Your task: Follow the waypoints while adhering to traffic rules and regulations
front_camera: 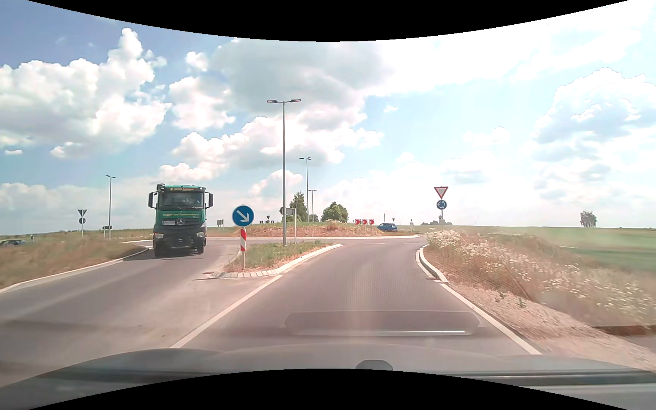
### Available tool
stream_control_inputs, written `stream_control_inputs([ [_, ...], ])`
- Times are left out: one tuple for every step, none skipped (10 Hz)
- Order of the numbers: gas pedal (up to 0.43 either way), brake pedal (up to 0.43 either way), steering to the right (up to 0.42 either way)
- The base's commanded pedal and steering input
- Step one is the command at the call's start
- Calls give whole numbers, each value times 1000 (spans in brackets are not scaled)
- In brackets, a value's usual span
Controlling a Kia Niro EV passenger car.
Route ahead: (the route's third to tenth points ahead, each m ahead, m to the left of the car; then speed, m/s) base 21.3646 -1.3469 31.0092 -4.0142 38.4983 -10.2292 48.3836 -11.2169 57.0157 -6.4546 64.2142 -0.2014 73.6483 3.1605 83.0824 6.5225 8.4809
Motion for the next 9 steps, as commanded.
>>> stream_control_inputs([
  [39,0,8],
  [39,0,8],
  [47,0,8],
  [98,0,8],
  [118,0,8],
  [118,0,11],
  [118,0,21],
  [118,0,31],
  [118,0,43],
])
